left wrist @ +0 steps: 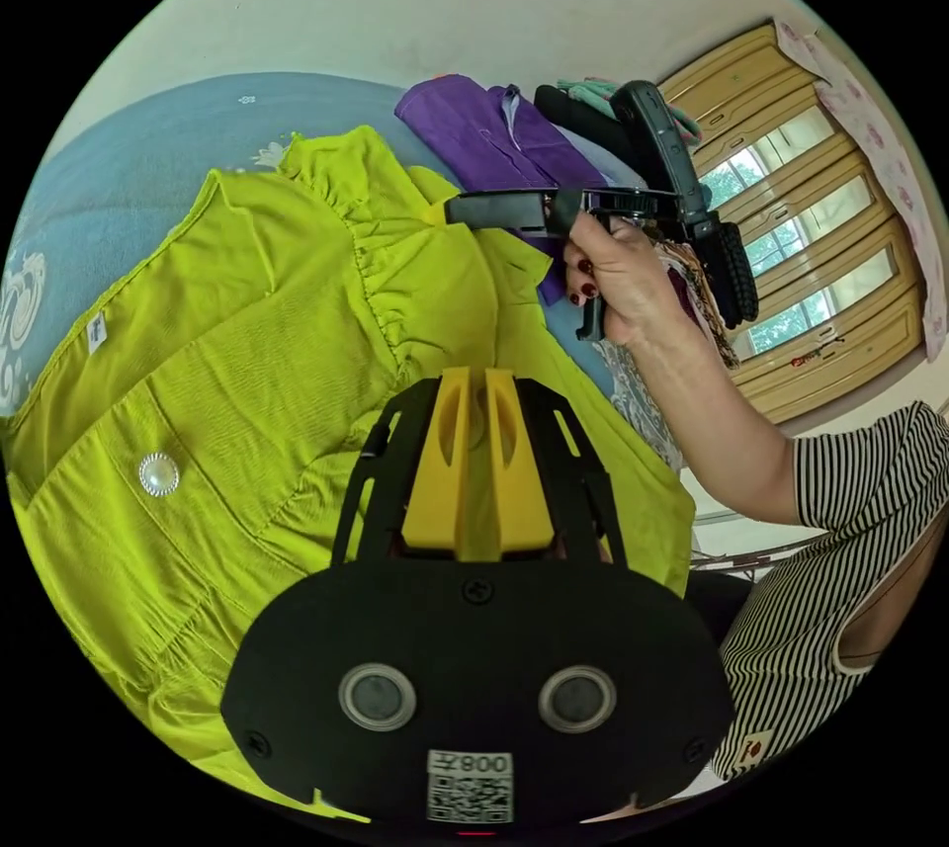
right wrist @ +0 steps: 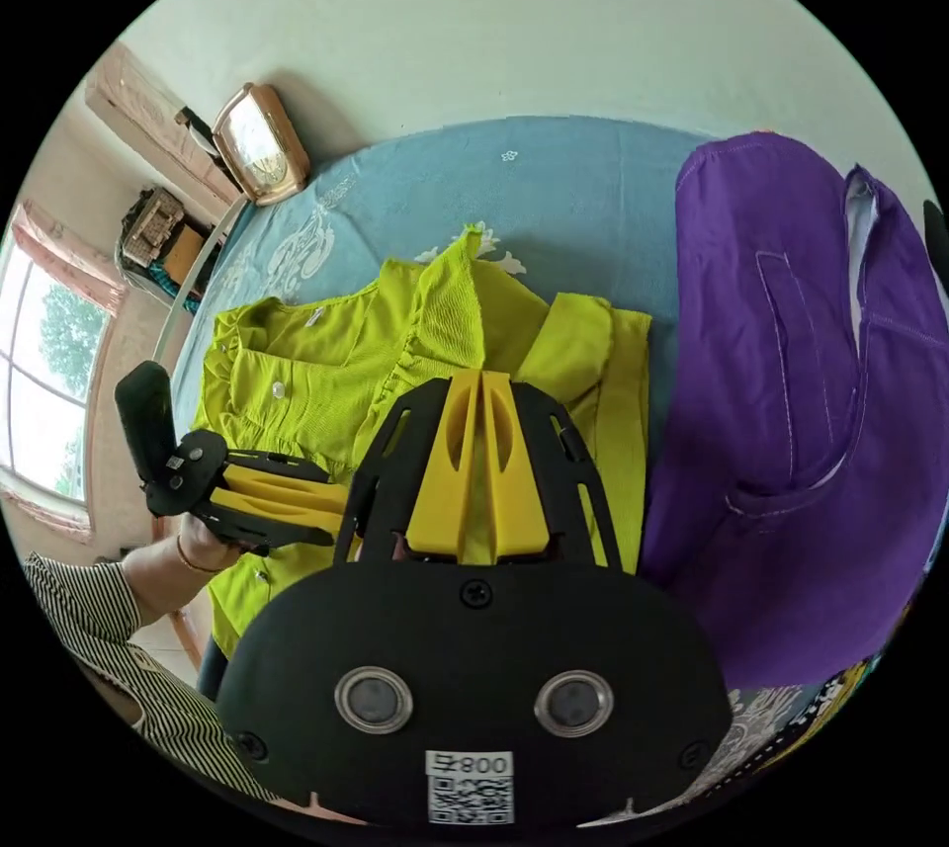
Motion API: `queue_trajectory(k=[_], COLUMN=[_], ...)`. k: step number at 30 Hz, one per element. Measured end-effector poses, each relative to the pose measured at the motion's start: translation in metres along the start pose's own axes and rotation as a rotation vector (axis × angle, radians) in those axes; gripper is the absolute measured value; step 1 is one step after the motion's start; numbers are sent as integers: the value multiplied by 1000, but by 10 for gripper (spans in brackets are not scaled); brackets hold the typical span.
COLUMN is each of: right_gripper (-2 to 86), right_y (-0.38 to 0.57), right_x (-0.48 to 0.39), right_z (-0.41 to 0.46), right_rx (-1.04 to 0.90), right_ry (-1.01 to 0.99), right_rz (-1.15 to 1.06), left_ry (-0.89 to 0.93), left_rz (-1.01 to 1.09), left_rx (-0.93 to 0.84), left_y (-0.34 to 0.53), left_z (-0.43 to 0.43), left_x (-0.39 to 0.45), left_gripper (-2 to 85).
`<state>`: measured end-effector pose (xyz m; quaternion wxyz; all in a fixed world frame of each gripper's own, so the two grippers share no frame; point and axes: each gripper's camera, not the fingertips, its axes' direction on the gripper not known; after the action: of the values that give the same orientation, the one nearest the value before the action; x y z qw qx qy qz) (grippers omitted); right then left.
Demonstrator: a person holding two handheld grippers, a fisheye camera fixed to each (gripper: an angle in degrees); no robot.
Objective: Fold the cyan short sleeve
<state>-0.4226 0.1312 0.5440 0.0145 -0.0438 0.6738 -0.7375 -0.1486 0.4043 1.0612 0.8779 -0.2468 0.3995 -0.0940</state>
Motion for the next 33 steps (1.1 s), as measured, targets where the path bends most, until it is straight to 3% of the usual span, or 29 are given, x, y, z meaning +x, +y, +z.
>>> queue_trajectory(k=[5,8,14,18,21,29,33], right_gripper=[5,9,21,21,18,52,62], right_y=[0,-8,-10,-11,-10,-45,-121], right_x=[10,2,-39,-76,-75,-87,-116], right_z=[10,2,-25,4,42,11,12], right_rx=[-27,20,140,44,-126,21,40], right_ry=[-18,76,90,61,75,66,146], right_rz=[40,68,-21,-140,-132,-160,-299], left_ry=[-34,-40,-356,-403,-339,-450,-482], left_rz=[-19,-64,-282,-484,-462,-291,-279], left_rx=[24,91,224,105,120,273,171], left_y=[14,35,88,121,133,101,54], left_z=[-26,-58,-142,-155,-160,-221,-236], left_x=[-2,-7,-40,-77,-72,-67,-108], left_gripper=[27,26,15,8,9,48,71])
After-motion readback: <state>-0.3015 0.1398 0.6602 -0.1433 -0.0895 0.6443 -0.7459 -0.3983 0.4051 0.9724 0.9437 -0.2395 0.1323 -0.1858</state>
